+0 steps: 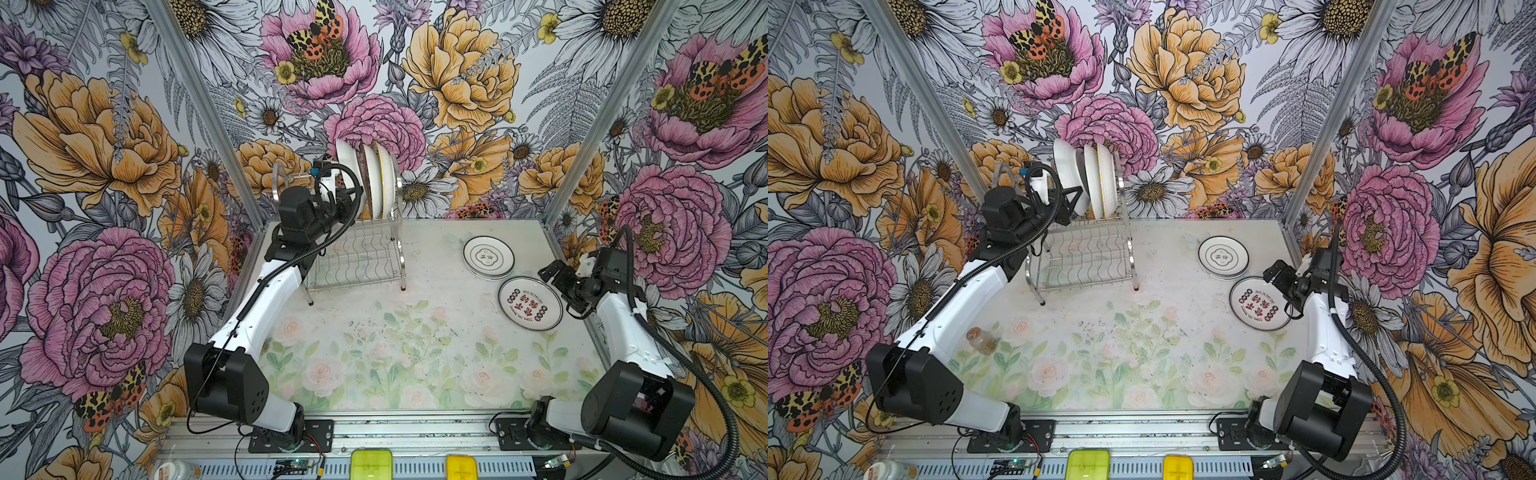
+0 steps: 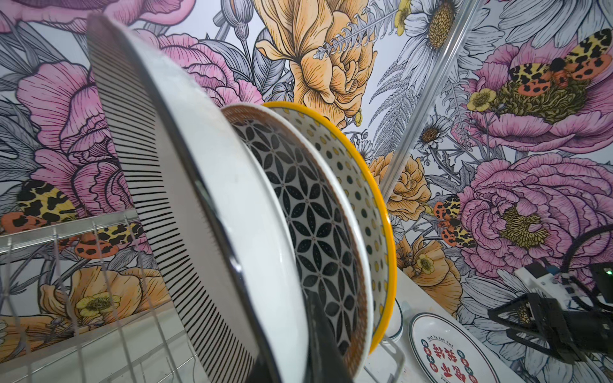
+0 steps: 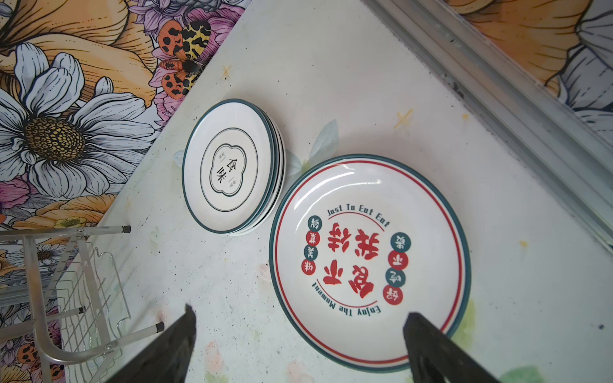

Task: Unload the plates from the dish rack
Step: 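Lift the black-striped plate up out of the rack with the left gripper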

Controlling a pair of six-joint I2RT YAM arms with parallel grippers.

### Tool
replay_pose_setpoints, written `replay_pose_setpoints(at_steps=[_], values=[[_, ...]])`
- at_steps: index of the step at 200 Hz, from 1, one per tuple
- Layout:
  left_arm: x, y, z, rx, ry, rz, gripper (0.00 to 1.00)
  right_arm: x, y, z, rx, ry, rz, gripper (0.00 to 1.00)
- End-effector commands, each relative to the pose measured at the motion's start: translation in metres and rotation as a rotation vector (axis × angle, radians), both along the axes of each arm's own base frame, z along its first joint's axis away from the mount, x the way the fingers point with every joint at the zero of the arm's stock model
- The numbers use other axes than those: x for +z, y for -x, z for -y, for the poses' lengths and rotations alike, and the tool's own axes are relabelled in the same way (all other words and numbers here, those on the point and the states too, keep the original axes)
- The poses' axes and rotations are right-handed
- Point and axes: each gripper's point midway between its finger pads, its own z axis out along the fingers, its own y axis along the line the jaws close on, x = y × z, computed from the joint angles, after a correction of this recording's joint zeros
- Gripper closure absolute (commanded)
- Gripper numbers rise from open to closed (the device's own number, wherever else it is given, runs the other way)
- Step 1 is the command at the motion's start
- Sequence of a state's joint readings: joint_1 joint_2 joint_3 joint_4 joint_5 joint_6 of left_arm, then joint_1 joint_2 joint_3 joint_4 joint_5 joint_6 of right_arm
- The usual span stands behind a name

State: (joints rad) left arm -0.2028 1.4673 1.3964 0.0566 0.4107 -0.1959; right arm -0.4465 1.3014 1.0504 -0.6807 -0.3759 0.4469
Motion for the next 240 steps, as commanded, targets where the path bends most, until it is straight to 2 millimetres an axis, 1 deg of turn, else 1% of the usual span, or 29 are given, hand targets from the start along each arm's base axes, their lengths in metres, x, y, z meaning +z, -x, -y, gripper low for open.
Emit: replay_pose_setpoints(at_steps=[1,45,75,93,114,137,149,165,187,202,240], values=[[0.087,0.032,-0.015,0.026,0.028,0.283,1.0,0.008,0.001,-0.001,0.017,0.011,0.03,0.01],[0.1,0.047,-0.013,-0.003,0.044,0.312,1.0,0.009,0.001,-0.002,0.02,0.009,0.034,0.01],[0.113,0.058,-0.013,-0.018,0.047,0.335,1.0,0.01,0.0,-0.002,0.02,0.007,0.037,0.01],[0.12,0.065,-0.011,-0.033,0.038,0.345,1.0,0.01,0.0,-0.002,0.018,0.001,0.036,0.01],[0.125,0.076,-0.004,-0.05,0.01,0.351,1.0,0.013,0.0,-0.003,0.017,-0.002,0.043,0.01],[0.126,0.092,0.013,-0.046,-0.076,0.361,1.0,0.023,0.0,-0.004,0.011,-0.008,0.068,0.01],[0.125,0.102,0.022,-0.04,-0.126,0.367,1.0,0.032,0.0,-0.006,0.009,-0.015,0.092,0.0],[0.129,0.117,0.027,-0.03,-0.161,0.384,1.0,0.044,0.002,-0.01,0.008,-0.025,0.122,0.01],[0.137,0.139,0.024,-0.018,-0.173,0.408,1.0,0.058,0.007,-0.016,0.015,-0.034,0.162,0.01],[0.141,0.151,0.02,-0.007,-0.18,0.422,1.0,0.063,0.011,-0.02,0.02,-0.039,0.178,0.01],[0.14,0.164,0.013,0.003,-0.169,0.424,1.0,0.069,0.021,-0.03,0.039,-0.053,0.195,0.01]])
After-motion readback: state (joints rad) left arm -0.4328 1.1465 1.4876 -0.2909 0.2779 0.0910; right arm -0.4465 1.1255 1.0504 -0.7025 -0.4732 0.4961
